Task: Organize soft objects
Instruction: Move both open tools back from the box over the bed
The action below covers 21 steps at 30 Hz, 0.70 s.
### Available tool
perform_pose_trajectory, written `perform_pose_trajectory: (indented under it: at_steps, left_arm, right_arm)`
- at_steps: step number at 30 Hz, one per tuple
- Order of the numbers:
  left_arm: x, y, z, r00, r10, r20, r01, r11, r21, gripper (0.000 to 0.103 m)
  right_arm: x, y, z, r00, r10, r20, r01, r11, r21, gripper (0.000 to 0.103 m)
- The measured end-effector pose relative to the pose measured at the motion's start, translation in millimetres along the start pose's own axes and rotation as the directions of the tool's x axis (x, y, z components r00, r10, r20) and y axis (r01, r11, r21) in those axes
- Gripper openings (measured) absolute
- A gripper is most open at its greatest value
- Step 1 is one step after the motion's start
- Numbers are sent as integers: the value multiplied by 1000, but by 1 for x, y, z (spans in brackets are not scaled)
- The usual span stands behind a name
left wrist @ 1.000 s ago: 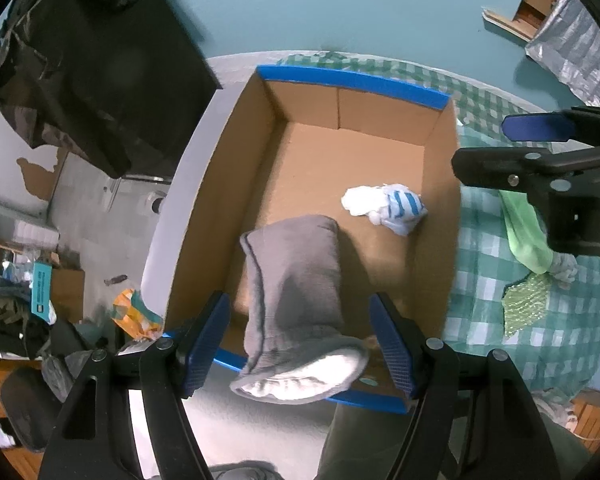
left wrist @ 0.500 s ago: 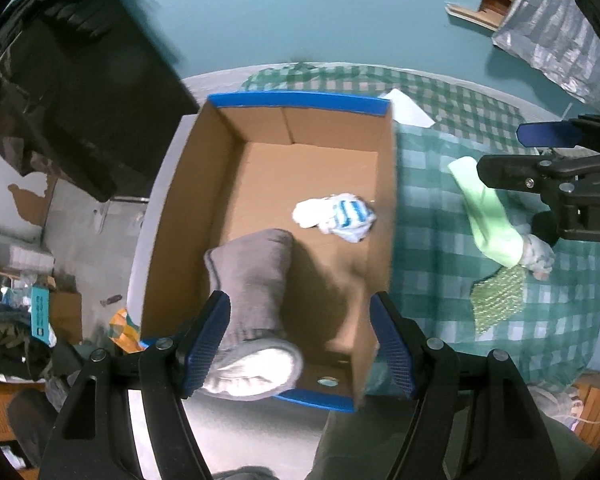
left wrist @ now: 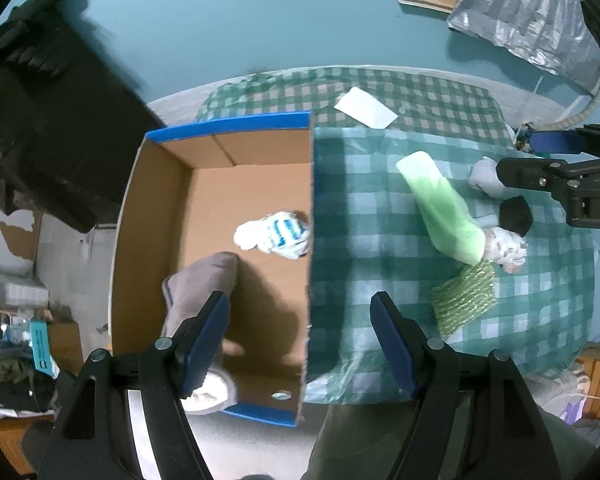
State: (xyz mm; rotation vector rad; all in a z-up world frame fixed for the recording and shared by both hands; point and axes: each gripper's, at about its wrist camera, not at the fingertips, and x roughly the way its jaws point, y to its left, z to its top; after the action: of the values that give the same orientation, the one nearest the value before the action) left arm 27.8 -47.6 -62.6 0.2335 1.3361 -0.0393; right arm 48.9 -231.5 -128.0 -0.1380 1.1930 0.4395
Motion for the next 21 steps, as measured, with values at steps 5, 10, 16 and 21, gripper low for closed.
perform_pose_trajectory:
  at_steps: [5, 10, 16, 21]
  left_arm:
    - [1, -18, 6, 1000, -10, 0, 10, 999, 33, 74]
    - [4, -33, 14, 1000, -28, -13, 29, 998, 59, 74]
    - [12, -52, 24, 999, -38, -26, 40, 995, 90, 74]
    - [21, -65, 34, 997, -55, -45, 59, 993, 103, 75]
  right_arm:
    - [-5, -27, -13, 1000, -4, 0, 4, 999, 51, 76]
    - [-9, -51, -27, 1000, -19, -3, 19, 995, 94, 76]
    - [-11, -78, -39, 1000, -30, -7, 30, 989, 141, 76]
    - [-7, -100, -50, 999, -44, -17, 47, 981, 190, 78]
